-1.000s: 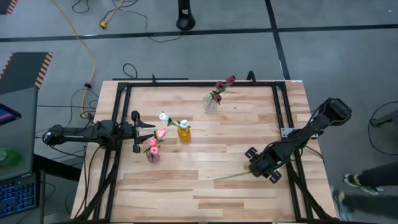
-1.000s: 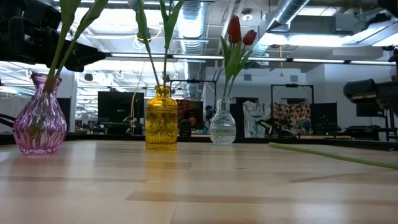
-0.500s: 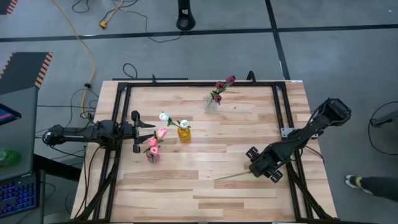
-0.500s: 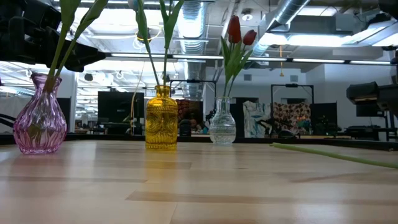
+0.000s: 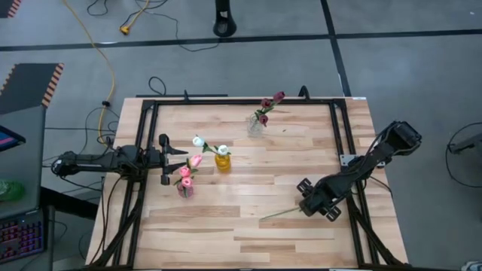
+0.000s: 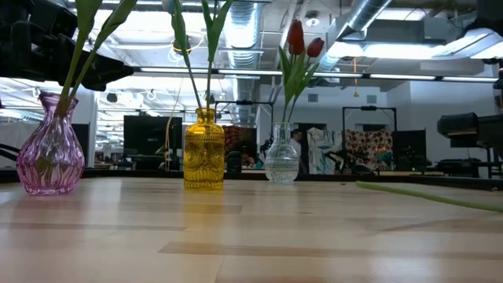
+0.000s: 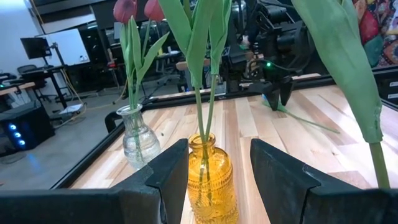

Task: Sort flowers into vase by color
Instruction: Put the white flower into the yellow vase

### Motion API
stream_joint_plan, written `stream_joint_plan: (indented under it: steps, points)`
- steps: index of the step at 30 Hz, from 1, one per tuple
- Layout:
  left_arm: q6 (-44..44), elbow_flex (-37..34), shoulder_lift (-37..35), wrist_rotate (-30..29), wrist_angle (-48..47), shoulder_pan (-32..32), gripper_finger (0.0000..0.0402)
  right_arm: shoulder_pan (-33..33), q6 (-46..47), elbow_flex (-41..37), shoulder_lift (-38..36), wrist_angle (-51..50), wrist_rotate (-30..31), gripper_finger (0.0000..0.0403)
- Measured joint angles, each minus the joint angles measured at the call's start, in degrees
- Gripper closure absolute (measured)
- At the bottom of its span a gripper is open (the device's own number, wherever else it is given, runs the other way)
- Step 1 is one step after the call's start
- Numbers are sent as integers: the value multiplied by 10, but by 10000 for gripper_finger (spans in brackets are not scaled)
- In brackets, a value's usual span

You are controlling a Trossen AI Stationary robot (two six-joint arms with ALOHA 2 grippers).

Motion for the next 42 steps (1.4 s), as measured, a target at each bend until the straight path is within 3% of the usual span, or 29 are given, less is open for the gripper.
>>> stream_joint_plan:
  steps: [9,21,26,34,42]
  points:
    - [0,0,1,0,0,0,240,-4,-8,6,-8,-3,30,191]
    - [0,0,1,0,0,0,240,-11,-7,5,-8,12,56,331]
    - [0,0,1,0,0,0,240,-16,-20,9,-8,20,59,370]
    - [0,0,1,0,0,0,240,-30,-51,50,-6,6,158,355]
    - [0,0,2,0,0,0,240,-70,-183,80,-6,2,293,363]
